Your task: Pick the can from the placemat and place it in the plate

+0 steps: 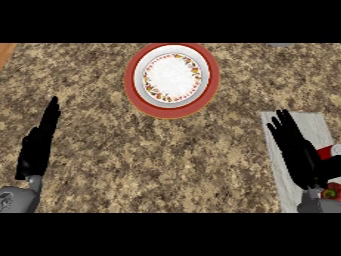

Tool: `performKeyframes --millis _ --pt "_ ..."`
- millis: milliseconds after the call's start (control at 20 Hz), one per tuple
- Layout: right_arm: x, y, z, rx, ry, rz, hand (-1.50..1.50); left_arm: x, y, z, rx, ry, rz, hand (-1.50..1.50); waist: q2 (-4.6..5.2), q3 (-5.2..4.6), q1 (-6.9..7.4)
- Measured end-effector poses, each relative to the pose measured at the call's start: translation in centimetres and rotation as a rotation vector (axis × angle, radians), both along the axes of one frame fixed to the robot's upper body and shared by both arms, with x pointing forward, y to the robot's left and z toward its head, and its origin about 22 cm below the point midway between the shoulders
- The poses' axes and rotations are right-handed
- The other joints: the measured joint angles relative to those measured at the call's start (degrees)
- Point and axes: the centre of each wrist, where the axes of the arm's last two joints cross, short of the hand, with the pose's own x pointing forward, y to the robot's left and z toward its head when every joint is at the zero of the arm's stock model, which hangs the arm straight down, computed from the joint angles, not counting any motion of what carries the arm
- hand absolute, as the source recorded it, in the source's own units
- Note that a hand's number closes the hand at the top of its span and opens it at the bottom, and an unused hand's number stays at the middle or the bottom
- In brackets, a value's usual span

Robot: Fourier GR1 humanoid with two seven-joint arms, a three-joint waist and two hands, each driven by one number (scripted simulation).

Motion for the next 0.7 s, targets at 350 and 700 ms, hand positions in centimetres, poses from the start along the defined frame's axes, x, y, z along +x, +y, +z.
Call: performKeyframes --millis 350,700 --pt "3.7 0.3 7.4 -0.241 -0.100 0.239 1.50 -0.3 -0.2 -0.7 -0.069 -0.009 -0.069 0.00 -1.90 -1.12 -0.77" --pt "0.7 -0.4 7.8 -0.451 -0.346 0.052 -1.50 -1.5 0.2 -1.5 -0.162 0.008 -0.122 0.00 -1.85 -0.76 -1.68"
